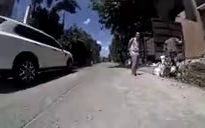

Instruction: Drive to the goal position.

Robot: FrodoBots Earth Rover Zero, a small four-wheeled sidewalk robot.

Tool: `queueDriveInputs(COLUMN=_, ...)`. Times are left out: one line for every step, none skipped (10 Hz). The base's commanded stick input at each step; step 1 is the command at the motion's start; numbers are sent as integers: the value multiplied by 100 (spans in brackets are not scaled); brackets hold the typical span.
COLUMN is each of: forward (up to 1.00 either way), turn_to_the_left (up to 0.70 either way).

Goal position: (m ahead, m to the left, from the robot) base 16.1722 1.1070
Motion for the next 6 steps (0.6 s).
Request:
queueDriveInputs(forward=100, turn_to_the_left=0)
queueDriveInputs(forward=100, turn_to_the_left=0)
queueDriveInputs(forward=100, turn_to_the_left=-1)
queueDriveInputs(forward=100, turn_to_the_left=-13)
queueDriveInputs(forward=100, turn_to_the_left=-40)
queueDriveInputs(forward=100, turn_to_the_left=-40)
